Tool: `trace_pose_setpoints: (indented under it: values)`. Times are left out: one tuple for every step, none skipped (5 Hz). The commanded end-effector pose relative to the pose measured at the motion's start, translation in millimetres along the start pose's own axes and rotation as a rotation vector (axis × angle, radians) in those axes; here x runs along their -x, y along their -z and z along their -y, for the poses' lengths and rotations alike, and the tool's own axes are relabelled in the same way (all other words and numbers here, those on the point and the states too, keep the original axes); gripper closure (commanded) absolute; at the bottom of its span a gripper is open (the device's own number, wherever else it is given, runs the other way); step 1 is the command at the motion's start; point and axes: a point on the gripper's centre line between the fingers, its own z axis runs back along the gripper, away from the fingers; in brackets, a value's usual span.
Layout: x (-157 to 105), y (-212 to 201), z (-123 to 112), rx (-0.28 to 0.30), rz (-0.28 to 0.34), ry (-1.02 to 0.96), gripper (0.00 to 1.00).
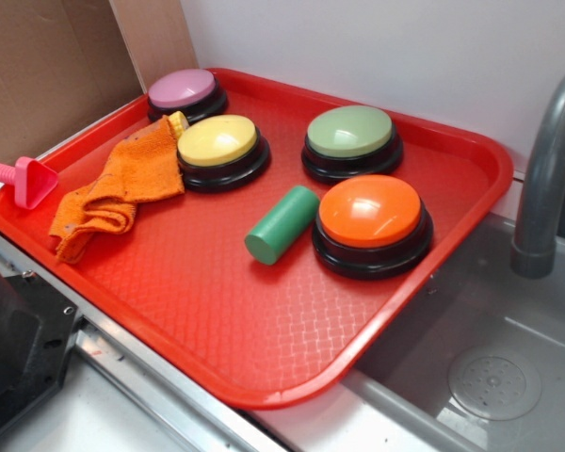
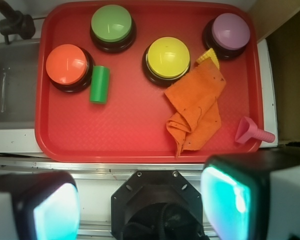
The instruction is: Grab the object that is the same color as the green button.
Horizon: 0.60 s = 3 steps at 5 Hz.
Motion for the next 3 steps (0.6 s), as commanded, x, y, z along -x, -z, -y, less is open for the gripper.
trace_pose_setpoints:
  values:
    - [0.0,0.0,0.0,0.0,0.0,0.0,0.0]
    - [-18.0,17.3,6.5,-0.017,0.073,-0.036,0.0]
    - [-41.9,40.6,19.7,-0.032,0.074,-0.042,0.0]
